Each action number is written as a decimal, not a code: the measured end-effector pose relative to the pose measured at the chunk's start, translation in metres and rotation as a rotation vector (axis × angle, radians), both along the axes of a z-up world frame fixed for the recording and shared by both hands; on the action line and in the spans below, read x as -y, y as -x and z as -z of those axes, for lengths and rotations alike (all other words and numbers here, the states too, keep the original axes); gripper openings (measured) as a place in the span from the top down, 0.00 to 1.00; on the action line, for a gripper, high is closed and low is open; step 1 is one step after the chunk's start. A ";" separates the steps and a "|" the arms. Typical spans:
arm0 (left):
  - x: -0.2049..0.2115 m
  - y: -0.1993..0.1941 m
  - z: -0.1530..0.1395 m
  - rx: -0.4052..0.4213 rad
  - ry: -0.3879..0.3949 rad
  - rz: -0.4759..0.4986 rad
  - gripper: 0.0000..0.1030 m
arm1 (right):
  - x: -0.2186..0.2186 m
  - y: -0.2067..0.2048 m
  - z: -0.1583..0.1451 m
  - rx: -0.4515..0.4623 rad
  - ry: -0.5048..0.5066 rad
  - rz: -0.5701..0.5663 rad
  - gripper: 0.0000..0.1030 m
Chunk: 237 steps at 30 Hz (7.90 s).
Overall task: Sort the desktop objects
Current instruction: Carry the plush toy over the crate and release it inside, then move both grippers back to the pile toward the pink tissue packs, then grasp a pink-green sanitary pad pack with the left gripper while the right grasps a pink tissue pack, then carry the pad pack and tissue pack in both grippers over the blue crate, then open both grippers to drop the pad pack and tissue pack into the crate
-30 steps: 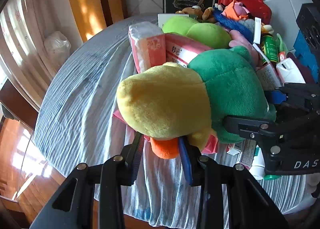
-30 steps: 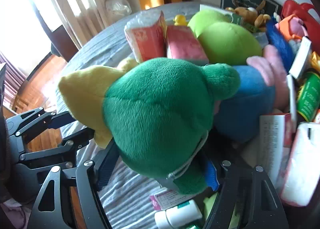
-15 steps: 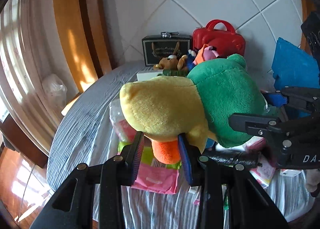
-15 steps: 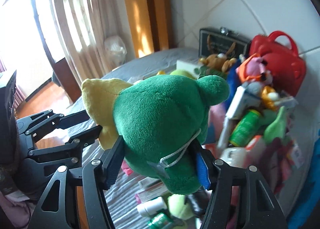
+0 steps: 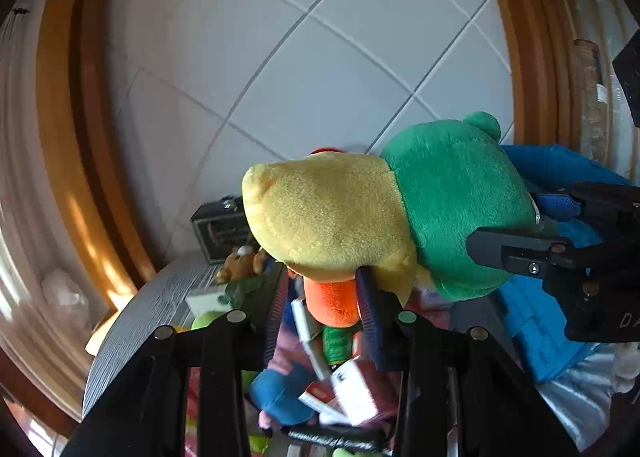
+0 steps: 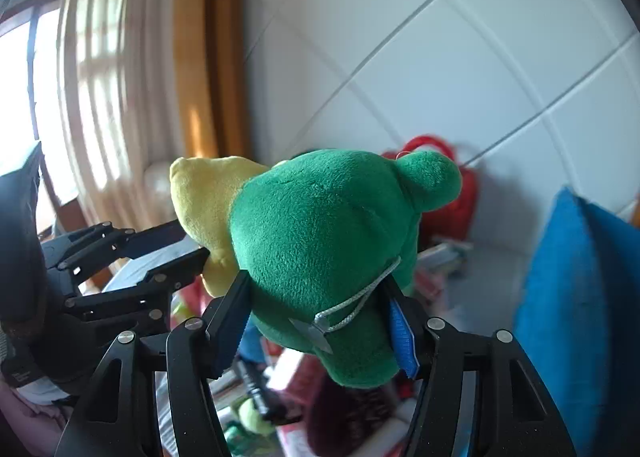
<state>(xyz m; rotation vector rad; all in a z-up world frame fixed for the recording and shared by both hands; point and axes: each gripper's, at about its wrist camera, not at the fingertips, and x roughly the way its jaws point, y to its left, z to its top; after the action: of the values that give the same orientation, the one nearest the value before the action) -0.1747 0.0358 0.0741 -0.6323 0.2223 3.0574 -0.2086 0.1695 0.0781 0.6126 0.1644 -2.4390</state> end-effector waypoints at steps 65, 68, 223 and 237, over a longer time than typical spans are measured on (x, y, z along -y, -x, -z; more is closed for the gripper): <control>-0.131 -0.020 0.025 -0.035 -0.044 0.018 0.22 | -0.203 -0.074 -0.004 -0.281 0.041 0.516 0.00; -0.088 -0.020 0.036 0.001 -0.083 -0.051 0.22 | -0.180 -0.083 -0.004 -0.330 0.080 0.479 0.00; -0.431 0.083 0.018 0.365 0.039 0.371 0.75 | -0.425 0.020 0.049 0.229 -0.202 0.809 0.23; -0.420 0.068 0.027 0.392 -0.007 0.360 0.71 | -0.425 0.026 0.057 0.287 -0.243 0.756 0.18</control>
<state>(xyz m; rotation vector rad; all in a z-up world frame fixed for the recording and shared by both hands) -0.2426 0.4560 0.0469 -1.0415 0.2802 2.5312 -0.2348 0.5948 0.0209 1.3175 0.1244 -3.0199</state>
